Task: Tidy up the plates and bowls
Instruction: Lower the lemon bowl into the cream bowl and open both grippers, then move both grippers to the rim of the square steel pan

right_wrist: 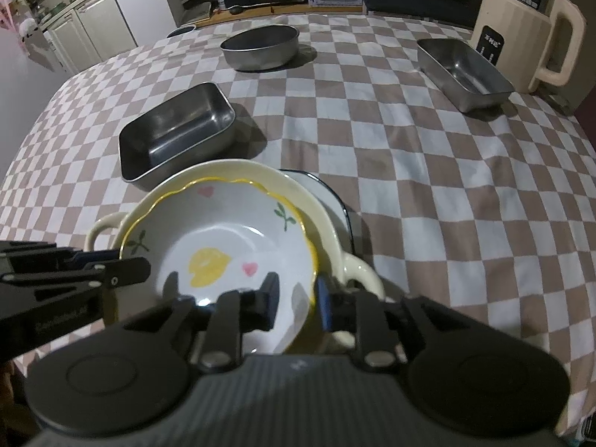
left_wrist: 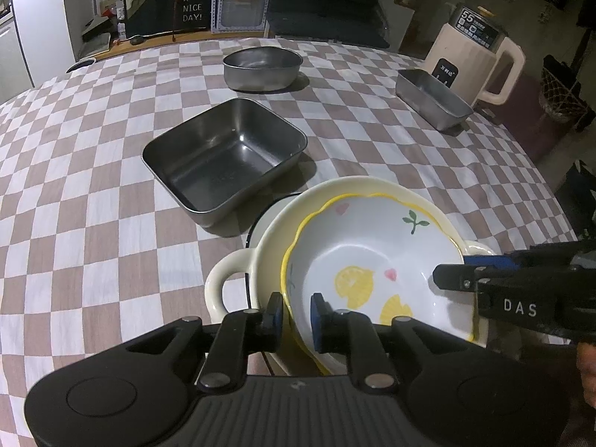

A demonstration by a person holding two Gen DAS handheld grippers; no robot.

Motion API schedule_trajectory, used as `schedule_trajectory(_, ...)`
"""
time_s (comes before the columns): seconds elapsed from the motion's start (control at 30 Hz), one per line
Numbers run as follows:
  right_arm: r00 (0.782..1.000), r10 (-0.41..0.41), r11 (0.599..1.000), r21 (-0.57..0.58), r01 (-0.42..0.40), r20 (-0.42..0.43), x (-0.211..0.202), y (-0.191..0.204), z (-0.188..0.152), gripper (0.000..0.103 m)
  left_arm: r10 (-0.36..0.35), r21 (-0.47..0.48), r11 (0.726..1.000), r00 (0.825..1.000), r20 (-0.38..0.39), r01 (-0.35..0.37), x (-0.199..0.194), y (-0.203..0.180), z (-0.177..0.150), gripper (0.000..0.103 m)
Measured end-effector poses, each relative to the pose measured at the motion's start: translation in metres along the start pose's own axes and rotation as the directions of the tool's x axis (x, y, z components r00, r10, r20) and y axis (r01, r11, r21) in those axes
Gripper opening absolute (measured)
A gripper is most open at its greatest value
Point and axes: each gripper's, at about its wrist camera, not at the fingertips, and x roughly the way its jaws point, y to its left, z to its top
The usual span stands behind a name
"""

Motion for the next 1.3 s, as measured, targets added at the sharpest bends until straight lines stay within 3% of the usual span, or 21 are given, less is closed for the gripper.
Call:
schedule_trajectory(0.3,1.0,0.001,1.0,0.001,-0.001,-0.004,0.001,-0.001,-0.001,0.029,-0.01,-0.005,1.0,1.0,0.006,0.01,-0.008,0.001,-0.001,0.025)
schedule_trajectory(0.5,1.0,0.013,1.0,0.022,-0.014,0.02,-0.005,-0.004,-0.002,0.029,-0.027,0.007,1.0,0.999,0.03,0.026,-0.017,-0.003,-0.002,0.043)
schedule_trajectory(0.6,0.998,0.028,0.999,0.036,-0.031,0.063,-0.014,-0.006,-0.002,0.032,0.006,0.02,1.0,0.998,0.066,-0.007,-0.025,-0.005,-0.002,0.06)
schedule_trajectory(0.8,0.981,0.054,0.996,0.055,-0.065,0.187,-0.035,-0.012,-0.001,0.055,0.012,-0.011,1.0,0.991,0.135,-0.011,-0.039,0.005,0.003,0.084)
schedule_trajectory(0.87,0.975,0.054,0.996,0.052,-0.067,0.216,-0.037,-0.014,0.002,0.067,0.016,-0.043,0.999,0.986,0.163,-0.009,-0.042,0.012,0.005,0.099)
schedule_trajectory(0.9,0.971,0.055,0.997,0.048,-0.068,0.231,-0.038,-0.014,0.004,0.07,0.02,-0.064,0.998,0.984,0.177,-0.008,-0.043,0.017,0.007,0.101)
schedule_trajectory(1.1,0.946,0.058,0.998,0.018,-0.068,0.319,-0.034,-0.007,0.026,0.101,-0.006,-0.214,0.976,0.981,0.194,0.049,-0.037,0.046,0.02,0.103)
schedule_trajectory(1.2,0.933,0.053,0.998,0.007,-0.06,0.356,-0.025,-0.002,0.042,0.103,0.01,-0.276,0.96,0.981,0.195,0.045,-0.031,0.059,0.024,0.103)
schedule_trajectory(1.3,0.934,0.044,0.999,0.002,-0.048,0.354,-0.006,0.003,0.064,0.103,0.035,-0.343,0.939,0.983,0.178,0.028,-0.024,0.075,0.028,0.103)
